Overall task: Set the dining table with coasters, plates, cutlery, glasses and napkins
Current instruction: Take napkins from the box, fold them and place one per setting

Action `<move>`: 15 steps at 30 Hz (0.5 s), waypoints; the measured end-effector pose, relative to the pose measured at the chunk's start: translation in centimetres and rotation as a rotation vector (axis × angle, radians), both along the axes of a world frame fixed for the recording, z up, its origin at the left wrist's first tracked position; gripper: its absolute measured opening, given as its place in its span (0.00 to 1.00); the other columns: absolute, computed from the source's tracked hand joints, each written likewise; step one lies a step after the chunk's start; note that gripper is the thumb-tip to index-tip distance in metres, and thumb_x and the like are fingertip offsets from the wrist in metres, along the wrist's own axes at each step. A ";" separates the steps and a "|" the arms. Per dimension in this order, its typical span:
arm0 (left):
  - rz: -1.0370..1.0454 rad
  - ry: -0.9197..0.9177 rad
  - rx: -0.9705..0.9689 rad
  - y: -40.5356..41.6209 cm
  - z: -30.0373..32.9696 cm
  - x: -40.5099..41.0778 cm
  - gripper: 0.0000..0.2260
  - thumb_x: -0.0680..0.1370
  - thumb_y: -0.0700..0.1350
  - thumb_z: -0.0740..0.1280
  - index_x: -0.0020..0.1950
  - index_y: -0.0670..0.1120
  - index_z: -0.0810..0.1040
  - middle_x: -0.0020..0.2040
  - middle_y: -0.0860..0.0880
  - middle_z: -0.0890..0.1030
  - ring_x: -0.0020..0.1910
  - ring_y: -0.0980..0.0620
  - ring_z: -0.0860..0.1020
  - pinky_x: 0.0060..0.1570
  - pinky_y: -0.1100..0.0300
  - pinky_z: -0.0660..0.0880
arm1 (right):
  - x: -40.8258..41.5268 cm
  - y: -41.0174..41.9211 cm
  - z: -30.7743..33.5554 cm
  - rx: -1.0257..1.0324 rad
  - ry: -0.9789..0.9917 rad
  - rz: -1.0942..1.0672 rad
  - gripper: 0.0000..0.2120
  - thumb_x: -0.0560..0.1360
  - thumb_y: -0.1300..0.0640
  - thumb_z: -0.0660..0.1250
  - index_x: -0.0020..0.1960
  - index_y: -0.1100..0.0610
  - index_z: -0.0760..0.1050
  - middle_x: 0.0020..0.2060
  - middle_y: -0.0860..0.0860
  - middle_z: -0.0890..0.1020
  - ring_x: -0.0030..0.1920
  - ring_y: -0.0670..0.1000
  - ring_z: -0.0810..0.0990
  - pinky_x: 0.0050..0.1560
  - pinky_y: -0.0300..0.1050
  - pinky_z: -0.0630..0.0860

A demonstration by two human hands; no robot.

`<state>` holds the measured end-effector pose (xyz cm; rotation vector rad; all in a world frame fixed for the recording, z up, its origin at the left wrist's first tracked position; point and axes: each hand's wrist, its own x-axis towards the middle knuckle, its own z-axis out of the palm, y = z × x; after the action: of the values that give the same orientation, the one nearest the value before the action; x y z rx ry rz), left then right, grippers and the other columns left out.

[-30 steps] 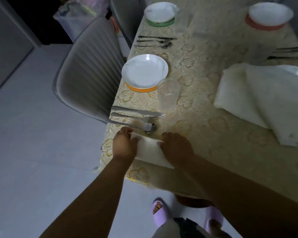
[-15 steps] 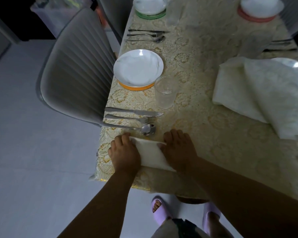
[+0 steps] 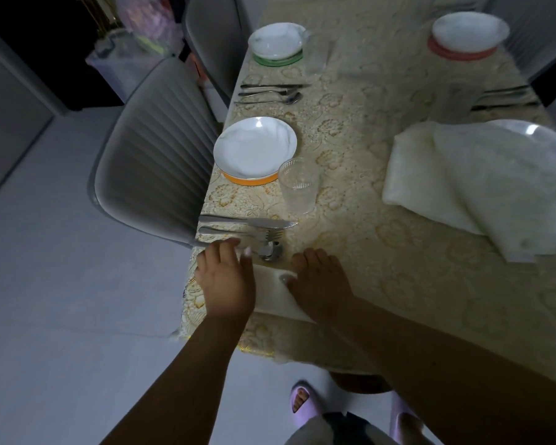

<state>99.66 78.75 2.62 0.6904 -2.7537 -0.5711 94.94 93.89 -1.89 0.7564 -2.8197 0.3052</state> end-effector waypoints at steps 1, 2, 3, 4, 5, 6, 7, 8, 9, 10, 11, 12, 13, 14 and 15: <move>-0.004 0.044 0.003 0.4 0.3 -0.2 0.15 0.81 0.51 0.59 0.59 0.43 0.77 0.58 0.42 0.77 0.58 0.41 0.71 0.56 0.48 0.67 | 0.1 0.0 0.3 -0.008 -0.004 0.000 0.20 0.70 0.41 0.54 0.41 0.56 0.76 0.37 0.52 0.78 0.38 0.55 0.77 0.39 0.45 0.73; -0.011 0.091 0.002 0.8 0.6 -0.4 0.16 0.81 0.52 0.58 0.54 0.42 0.78 0.54 0.42 0.79 0.54 0.41 0.72 0.53 0.49 0.67 | 0.1 -0.1 0.6 -0.017 -0.005 0.002 0.20 0.70 0.41 0.55 0.41 0.55 0.76 0.37 0.52 0.78 0.39 0.54 0.77 0.39 0.45 0.73; -0.017 0.135 -0.003 1.1 0.8 -0.6 0.18 0.80 0.53 0.56 0.50 0.42 0.78 0.50 0.42 0.80 0.51 0.40 0.74 0.51 0.49 0.67 | 0.1 -0.1 0.8 -0.027 -0.007 0.006 0.20 0.69 0.41 0.55 0.42 0.55 0.76 0.37 0.52 0.78 0.39 0.54 0.77 0.39 0.46 0.73; -0.017 0.165 -0.007 1.4 1.0 -0.8 0.19 0.79 0.54 0.54 0.46 0.42 0.78 0.46 0.42 0.80 0.47 0.41 0.74 0.49 0.50 0.67 | 0.2 0.0 1.0 -0.038 -0.012 0.010 0.20 0.69 0.40 0.55 0.42 0.55 0.76 0.38 0.52 0.79 0.39 0.54 0.77 0.39 0.46 0.73; -0.015 0.178 -0.007 1.7 1.2 -0.9 0.20 0.79 0.55 0.53 0.43 0.42 0.78 0.43 0.43 0.80 0.45 0.41 0.75 0.48 0.50 0.67 | 0.3 0.1 1.2 -0.049 -0.013 0.012 0.20 0.69 0.40 0.55 0.43 0.55 0.76 0.38 0.52 0.79 0.40 0.54 0.77 0.40 0.45 0.74; -0.009 0.172 0.001 2.0 1.4 -1.0 0.21 0.79 0.56 0.52 0.42 0.43 0.77 0.41 0.44 0.80 0.43 0.42 0.75 0.48 0.50 0.67 | 0.4 0.2 1.4 -0.062 -0.011 0.014 0.20 0.69 0.40 0.55 0.43 0.55 0.76 0.38 0.51 0.79 0.40 0.54 0.77 0.40 0.45 0.74; -0.006 0.162 0.008 2.3 1.6 -1.2 0.22 0.79 0.57 0.52 0.41 0.43 0.77 0.39 0.44 0.80 0.42 0.42 0.75 0.48 0.50 0.66 | 0.4 0.4 1.7 -0.079 -0.007 0.016 0.20 0.69 0.40 0.55 0.43 0.55 0.76 0.39 0.51 0.79 0.40 0.54 0.77 0.40 0.45 0.74; -0.007 0.153 0.015 2.7 1.8 -1.3 0.22 0.79 0.57 0.53 0.40 0.43 0.77 0.38 0.45 0.80 0.42 0.42 0.75 0.48 0.50 0.66 | 0.5 0.6 2.1 -0.097 -0.004 0.016 0.20 0.69 0.41 0.55 0.43 0.55 0.76 0.39 0.51 0.79 0.40 0.54 0.77 0.40 0.45 0.74; -0.015 0.156 0.019 3.1 2.0 -1.4 0.21 0.79 0.56 0.53 0.39 0.43 0.77 0.37 0.45 0.80 0.41 0.42 0.75 0.47 0.51 0.66 | 0.5 0.8 2.5 -0.111 -0.002 0.011 0.20 0.70 0.41 0.55 0.43 0.55 0.76 0.39 0.51 0.79 0.40 0.54 0.77 0.40 0.45 0.73; -0.030 0.168 0.014 3.5 2.2 -1.5 0.21 0.79 0.55 0.54 0.38 0.43 0.77 0.36 0.45 0.79 0.40 0.42 0.75 0.46 0.51 0.66 | 0.4 1.2 2.9 -0.122 0.002 -0.001 0.20 0.71 0.42 0.55 0.43 0.56 0.76 0.39 0.52 0.79 0.40 0.54 0.77 0.40 0.45 0.73; -0.049 0.184 0.006 4.1 2.5 -1.7 0.21 0.79 0.55 0.54 0.37 0.43 0.77 0.35 0.45 0.79 0.38 0.42 0.75 0.45 0.51 0.67 | 0.2 1.6 3.3 -0.133 0.004 -0.020 0.19 0.71 0.42 0.55 0.43 0.56 0.76 0.39 0.52 0.79 0.40 0.54 0.77 0.40 0.45 0.73; -0.068 0.195 0.007 4.7 2.7 -2.0 0.21 0.79 0.55 0.54 0.36 0.43 0.76 0.33 0.45 0.78 0.37 0.42 0.75 0.44 0.51 0.67 | -0.1 2.2 3.7 -0.146 0.000 -0.044 0.19 0.71 0.43 0.55 0.43 0.56 0.76 0.39 0.52 0.79 0.40 0.54 0.77 0.40 0.45 0.74; -0.089 0.201 0.014 5.3 3.0 -2.4 0.21 0.79 0.54 0.55 0.35 0.43 0.75 0.32 0.45 0.77 0.36 0.42 0.75 0.43 0.50 0.68 | -0.6 3.0 4.0 -0.163 -0.015 -0.071 0.19 0.72 0.43 0.54 0.44 0.57 0.76 0.39 0.52 0.79 0.40 0.54 0.78 0.41 0.46 0.74; -0.107 0.197 0.027 6.1 3.1 -3.0 0.20 0.80 0.54 0.57 0.35 0.43 0.75 0.32 0.45 0.77 0.35 0.42 0.75 0.42 0.50 0.69 | -1.2 3.9 4.3 -0.183 -0.035 -0.097 0.20 0.73 0.43 0.54 0.45 0.57 0.76 0.40 0.52 0.79 0.41 0.55 0.78 0.42 0.47 0.74; -0.122 0.187 0.041 6.9 3.1 -3.6 0.18 0.80 0.53 0.59 0.36 0.43 0.76 0.33 0.44 0.78 0.36 0.41 0.75 0.42 0.50 0.70 | -1.8 5.0 4.4 -0.209 -0.052 -0.125 0.20 0.74 0.43 0.54 0.46 0.57 0.76 0.41 0.53 0.79 0.42 0.56 0.78 0.43 0.48 0.74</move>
<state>96.05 85.63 5.71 0.4538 -2.6282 -0.6821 93.16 98.87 2.52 0.5325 -2.8091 0.5953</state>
